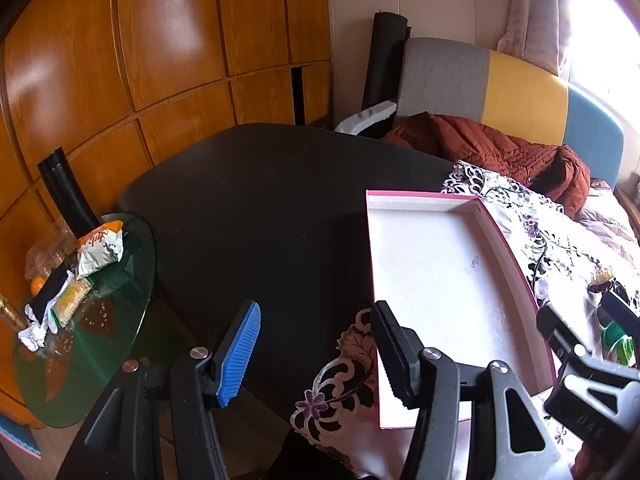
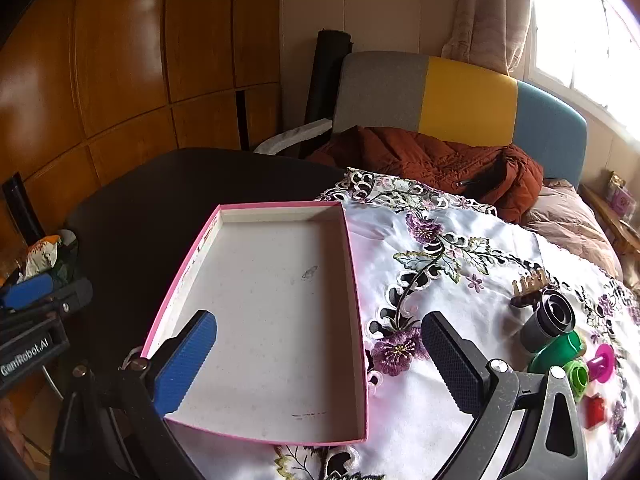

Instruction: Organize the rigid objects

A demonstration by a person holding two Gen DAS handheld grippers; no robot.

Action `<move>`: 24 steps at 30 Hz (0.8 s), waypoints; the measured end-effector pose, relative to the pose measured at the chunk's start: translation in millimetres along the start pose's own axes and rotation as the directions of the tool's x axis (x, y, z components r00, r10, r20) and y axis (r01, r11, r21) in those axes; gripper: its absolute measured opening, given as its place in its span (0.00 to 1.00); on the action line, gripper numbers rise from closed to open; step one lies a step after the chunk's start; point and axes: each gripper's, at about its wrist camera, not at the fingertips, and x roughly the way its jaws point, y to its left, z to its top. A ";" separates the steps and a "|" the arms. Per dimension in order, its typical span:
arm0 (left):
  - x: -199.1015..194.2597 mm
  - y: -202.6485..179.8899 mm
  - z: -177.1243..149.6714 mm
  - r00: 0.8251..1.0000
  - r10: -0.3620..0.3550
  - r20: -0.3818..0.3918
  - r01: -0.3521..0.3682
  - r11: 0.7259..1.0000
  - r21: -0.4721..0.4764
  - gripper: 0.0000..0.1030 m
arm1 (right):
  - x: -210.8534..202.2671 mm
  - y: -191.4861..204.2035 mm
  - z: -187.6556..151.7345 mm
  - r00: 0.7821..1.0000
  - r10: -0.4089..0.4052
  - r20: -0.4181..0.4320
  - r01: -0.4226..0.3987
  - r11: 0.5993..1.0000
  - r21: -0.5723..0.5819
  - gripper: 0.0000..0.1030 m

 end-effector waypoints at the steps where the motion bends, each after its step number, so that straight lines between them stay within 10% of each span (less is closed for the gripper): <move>1: 0.2 -0.2 -0.1 1.000 -0.002 0.001 0.002 1.000 0.000 0.56 | 0.0 -0.8 0.9 1.000 -0.002 0.002 0.002 1.000 0.002 1.00; 24: -4.7 -10.8 -6.9 0.997 -0.081 -0.008 0.081 0.995 0.053 0.56 | -10.3 -14.6 0.2 1.000 -0.021 0.005 0.021 1.000 0.017 1.00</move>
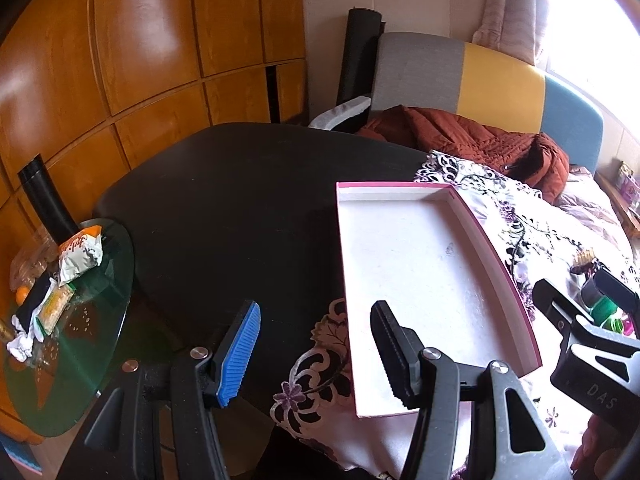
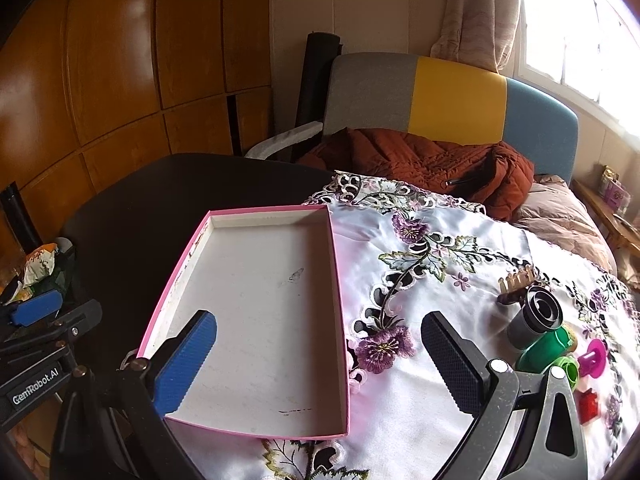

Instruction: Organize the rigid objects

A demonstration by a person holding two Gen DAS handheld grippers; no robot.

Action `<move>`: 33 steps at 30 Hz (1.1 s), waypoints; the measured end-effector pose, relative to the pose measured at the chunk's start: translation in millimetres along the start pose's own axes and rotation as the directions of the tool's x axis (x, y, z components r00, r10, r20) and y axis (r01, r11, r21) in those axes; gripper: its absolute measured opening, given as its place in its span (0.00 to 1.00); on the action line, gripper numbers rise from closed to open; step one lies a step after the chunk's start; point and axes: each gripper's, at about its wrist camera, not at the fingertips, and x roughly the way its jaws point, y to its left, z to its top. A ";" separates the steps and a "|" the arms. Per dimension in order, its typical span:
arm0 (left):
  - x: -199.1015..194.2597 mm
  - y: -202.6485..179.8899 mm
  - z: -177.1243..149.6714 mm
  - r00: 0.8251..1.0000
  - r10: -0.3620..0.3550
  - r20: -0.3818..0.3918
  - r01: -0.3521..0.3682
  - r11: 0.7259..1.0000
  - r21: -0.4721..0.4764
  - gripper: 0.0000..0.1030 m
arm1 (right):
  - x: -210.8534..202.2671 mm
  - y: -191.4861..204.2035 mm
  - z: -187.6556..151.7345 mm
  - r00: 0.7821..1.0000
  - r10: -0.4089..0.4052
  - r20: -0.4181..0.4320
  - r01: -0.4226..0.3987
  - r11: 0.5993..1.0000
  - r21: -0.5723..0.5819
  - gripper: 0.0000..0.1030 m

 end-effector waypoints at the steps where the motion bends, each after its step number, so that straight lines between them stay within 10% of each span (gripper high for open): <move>1: -0.2 -1.0 0.0 1.000 -0.004 0.001 0.004 1.000 0.004 0.56 | -0.8 -0.7 0.0 1.000 -0.003 0.002 0.003 1.000 0.000 1.00; 13: 4.6 -20.8 -1.4 0.981 -0.189 -0.050 0.191 0.980 0.054 0.56 | -10.9 -47.6 3.9 0.999 -0.053 0.012 0.052 0.997 0.058 1.00; 21: 17.0 -63.6 -4.0 0.953 -0.277 -0.124 0.295 0.941 0.165 0.56 | -41.1 -156.7 1.3 0.997 -0.083 0.005 0.078 0.958 0.277 1.00; 28: 14.2 -131.0 -10.1 0.850 -0.479 -0.222 0.526 0.803 0.281 0.56 | -77.2 -264.0 -23.5 0.985 -0.166 -0.035 0.159 0.830 0.535 1.00; 33: 0.7 -205.3 -34.7 0.714 -0.594 -0.370 0.700 0.603 0.383 0.56 | -92.0 -301.5 -48.1 0.979 -0.197 -0.054 0.186 0.755 0.629 1.00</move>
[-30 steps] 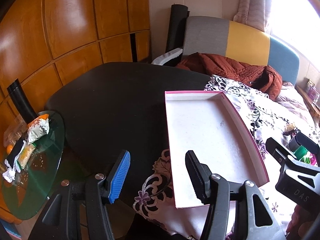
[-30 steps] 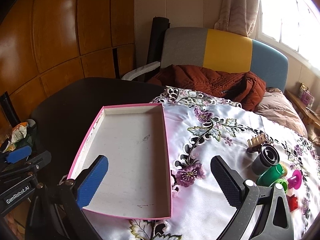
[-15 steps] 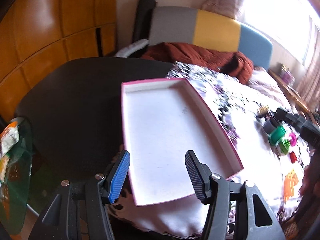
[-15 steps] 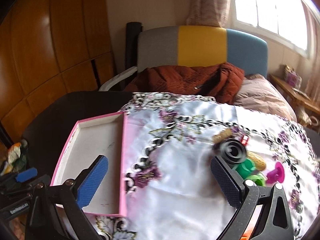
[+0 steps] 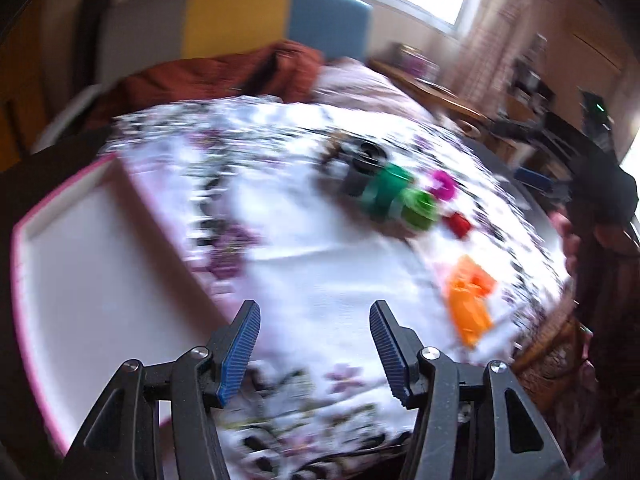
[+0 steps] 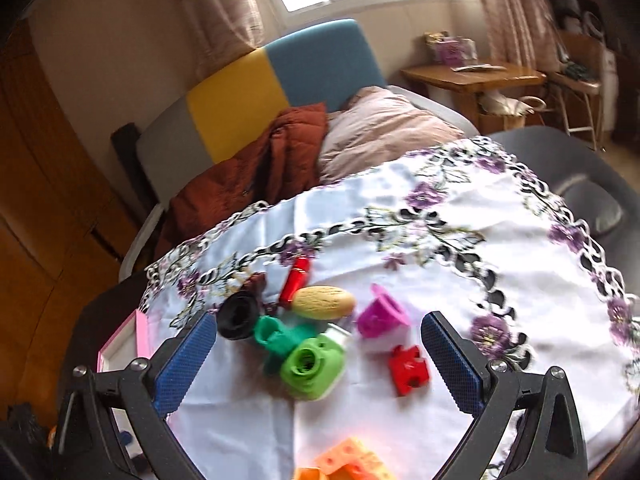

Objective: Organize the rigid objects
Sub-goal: 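Grasp the yellow-orange curved piece with the left gripper, then drop the yellow-orange piece in the tray while the right gripper grasps orange cubes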

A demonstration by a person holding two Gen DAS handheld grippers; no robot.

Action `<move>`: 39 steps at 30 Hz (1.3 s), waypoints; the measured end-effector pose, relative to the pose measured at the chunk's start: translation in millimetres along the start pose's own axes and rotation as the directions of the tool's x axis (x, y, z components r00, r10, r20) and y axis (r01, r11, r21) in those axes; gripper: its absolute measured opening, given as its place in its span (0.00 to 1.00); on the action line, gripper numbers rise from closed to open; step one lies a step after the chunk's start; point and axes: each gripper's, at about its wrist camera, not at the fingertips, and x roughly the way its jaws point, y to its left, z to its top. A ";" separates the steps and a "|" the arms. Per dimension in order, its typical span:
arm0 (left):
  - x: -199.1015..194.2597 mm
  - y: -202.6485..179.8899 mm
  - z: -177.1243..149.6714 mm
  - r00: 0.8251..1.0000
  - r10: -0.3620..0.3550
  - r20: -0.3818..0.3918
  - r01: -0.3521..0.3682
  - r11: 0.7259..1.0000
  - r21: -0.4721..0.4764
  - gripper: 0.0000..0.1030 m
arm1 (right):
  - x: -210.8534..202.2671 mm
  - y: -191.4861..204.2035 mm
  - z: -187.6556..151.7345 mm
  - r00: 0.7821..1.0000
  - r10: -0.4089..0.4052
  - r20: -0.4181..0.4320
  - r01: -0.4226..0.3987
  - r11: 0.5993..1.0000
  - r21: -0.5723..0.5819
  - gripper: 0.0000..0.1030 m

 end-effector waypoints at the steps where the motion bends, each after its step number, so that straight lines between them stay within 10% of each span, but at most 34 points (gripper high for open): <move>1: 11.0 -15.4 2.9 0.999 -0.045 -0.025 0.046 0.998 0.035 0.56 | -0.2 -5.5 -1.3 1.000 -0.005 0.002 0.005 1.000 0.006 1.00; 8: 49.2 -86.6 3.5 0.964 -0.214 -0.157 0.239 0.957 0.164 0.56 | 4.0 -44.6 -5.5 0.997 0.071 -0.001 -0.070 0.986 0.154 1.00; 17: 102.4 -120.4 -6.0 0.935 -0.225 -0.274 0.286 0.936 0.206 0.56 | -2.9 -53.9 -4.1 0.988 0.141 0.063 -0.151 0.967 0.204 1.00; 23: 112.1 -117.5 -3.8 0.935 -0.237 -0.263 0.290 0.939 0.187 0.25 | 1.2 -51.1 -4.3 0.990 0.132 0.041 -0.138 0.971 0.195 1.00; 33: 81.0 -41.5 -2.0 0.991 -0.039 -0.129 0.053 0.993 0.106 0.25 | 26.0 -36.8 -7.4 0.989 0.081 -0.123 -0.065 0.990 0.128 1.00; 39: 75.1 -27.9 -12.8 0.996 0.026 -0.086 -0.015 0.992 0.127 0.25 | 70.8 -6.3 -37.6 0.893 -0.025 -0.449 0.024 1.000 -0.008 0.81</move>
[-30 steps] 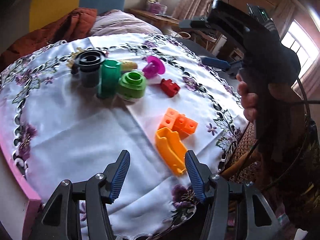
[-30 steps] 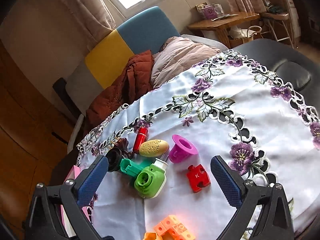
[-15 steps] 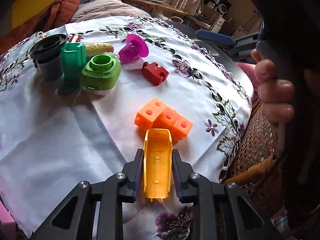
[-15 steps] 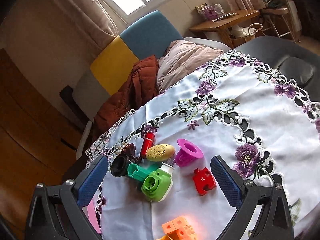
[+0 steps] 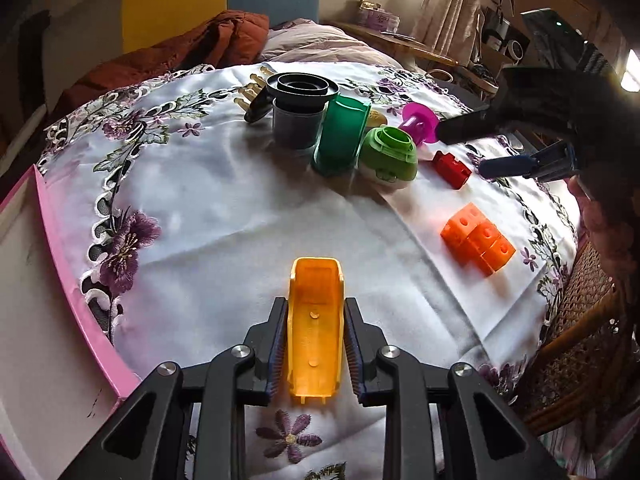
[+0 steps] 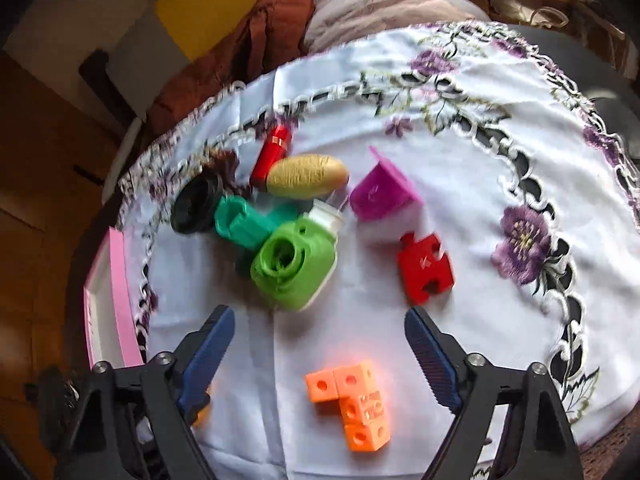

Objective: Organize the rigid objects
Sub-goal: 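Drop the yellow-orange piece in the tray while the right gripper grasps orange cubes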

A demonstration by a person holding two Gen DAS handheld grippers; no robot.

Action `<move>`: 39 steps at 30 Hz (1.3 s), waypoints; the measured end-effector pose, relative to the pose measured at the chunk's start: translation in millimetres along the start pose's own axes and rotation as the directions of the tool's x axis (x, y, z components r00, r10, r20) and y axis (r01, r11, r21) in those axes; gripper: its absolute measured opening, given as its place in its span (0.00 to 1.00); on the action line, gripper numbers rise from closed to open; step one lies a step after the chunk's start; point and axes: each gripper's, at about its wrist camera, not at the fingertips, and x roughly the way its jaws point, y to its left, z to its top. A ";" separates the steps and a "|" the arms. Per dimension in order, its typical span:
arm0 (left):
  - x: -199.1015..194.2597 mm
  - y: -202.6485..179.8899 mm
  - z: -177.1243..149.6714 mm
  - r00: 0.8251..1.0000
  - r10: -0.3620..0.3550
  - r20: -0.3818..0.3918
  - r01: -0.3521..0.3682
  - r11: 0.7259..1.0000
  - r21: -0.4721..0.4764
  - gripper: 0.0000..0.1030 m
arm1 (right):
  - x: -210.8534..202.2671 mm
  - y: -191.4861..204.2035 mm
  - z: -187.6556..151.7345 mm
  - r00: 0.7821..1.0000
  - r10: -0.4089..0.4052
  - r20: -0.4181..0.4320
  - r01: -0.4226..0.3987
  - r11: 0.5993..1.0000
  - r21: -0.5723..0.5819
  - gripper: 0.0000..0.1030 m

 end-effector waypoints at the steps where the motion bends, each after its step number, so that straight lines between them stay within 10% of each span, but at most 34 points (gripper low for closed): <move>1: 0.6 0.1 -0.3 1.000 0.000 0.005 0.000 1.000 -0.002 0.25 | 7.4 5.4 -3.9 0.998 -0.038 -0.044 0.038 0.999 -0.018 0.81; 13: 0.0 5.4 -2.6 0.999 -0.029 0.023 0.031 0.998 -0.048 0.25 | 40.6 10.9 -36.0 0.954 -0.238 -0.181 0.226 0.970 -0.083 0.80; 15: -1.5 6.9 -3.1 0.999 -0.036 0.027 0.038 0.998 -0.054 0.25 | 39.9 16.6 -41.8 0.941 -0.309 -0.137 0.292 0.947 -0.130 0.46; 27: -76.2 37.3 -2.2 0.980 0.077 0.184 -0.049 0.987 -0.154 0.25 | 39.4 79.5 -51.5 0.997 -0.044 -0.062 0.022 0.949 -0.316 0.42; 39: -121.8 100.2 -17.3 0.936 0.301 0.185 -0.226 0.912 -0.341 0.25 | 64.6 119.2 -60.1 0.996 -0.093 -0.011 0.078 0.881 -0.466 0.42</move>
